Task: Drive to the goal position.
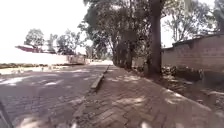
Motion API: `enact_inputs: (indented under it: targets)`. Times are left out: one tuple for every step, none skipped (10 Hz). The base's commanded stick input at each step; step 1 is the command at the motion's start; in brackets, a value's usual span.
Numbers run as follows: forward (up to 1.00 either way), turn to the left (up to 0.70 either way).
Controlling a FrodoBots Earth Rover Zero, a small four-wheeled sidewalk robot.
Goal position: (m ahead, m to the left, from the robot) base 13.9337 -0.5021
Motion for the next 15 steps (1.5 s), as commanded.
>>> enact_inputs:
  targets:
    - [0.70, 0.00]
    - [0.70, 0.00]
    - [0.70, 0.00]
    - [0.70, 0.00]
    - [0.70, 0.00]
    - [0.70, 0.00]
    - [0.70, 0.00]
    - [0.70, 0.00]
    - [0.70, 0.00]
    - [0.70, 0.00]
    - [0.70, 0.00]
    - [0.70, 0.00]
    - [0.70, 0.00]
    - [0.70, 0.00]
    - [0.70, 0.00]
